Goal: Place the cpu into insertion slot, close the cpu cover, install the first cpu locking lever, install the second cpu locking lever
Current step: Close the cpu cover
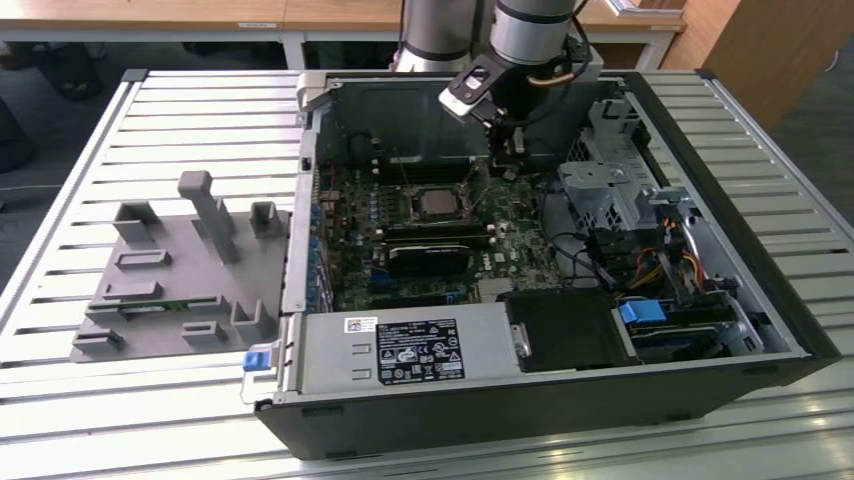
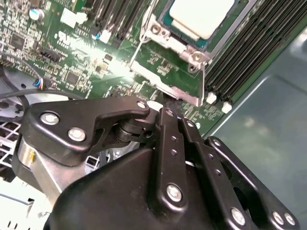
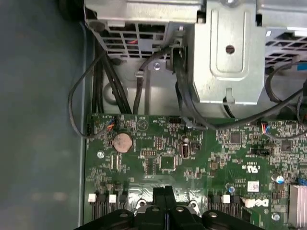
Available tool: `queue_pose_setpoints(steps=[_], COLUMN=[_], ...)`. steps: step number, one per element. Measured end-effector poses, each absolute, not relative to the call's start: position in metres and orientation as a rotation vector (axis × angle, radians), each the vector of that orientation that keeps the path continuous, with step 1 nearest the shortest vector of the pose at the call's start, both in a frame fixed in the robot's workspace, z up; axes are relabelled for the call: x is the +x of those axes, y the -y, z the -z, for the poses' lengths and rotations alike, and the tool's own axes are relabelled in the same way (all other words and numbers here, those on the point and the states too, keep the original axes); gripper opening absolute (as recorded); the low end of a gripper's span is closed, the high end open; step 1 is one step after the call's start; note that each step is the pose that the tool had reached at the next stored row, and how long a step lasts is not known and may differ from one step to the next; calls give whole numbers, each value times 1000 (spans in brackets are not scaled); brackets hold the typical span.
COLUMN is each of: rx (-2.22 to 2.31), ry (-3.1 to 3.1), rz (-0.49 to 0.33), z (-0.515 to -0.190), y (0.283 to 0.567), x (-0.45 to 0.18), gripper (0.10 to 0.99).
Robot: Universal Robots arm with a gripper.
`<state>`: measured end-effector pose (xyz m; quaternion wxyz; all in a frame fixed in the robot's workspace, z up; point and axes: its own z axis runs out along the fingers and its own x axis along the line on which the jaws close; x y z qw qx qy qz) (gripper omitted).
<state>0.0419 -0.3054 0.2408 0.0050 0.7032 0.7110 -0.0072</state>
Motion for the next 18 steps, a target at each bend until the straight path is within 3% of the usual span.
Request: queue_pose_setpoints(steps=[18], rx=[2202], ry=[-2227], rz=[23], z=[-236], y=[305], x=[22], gripper=[106])
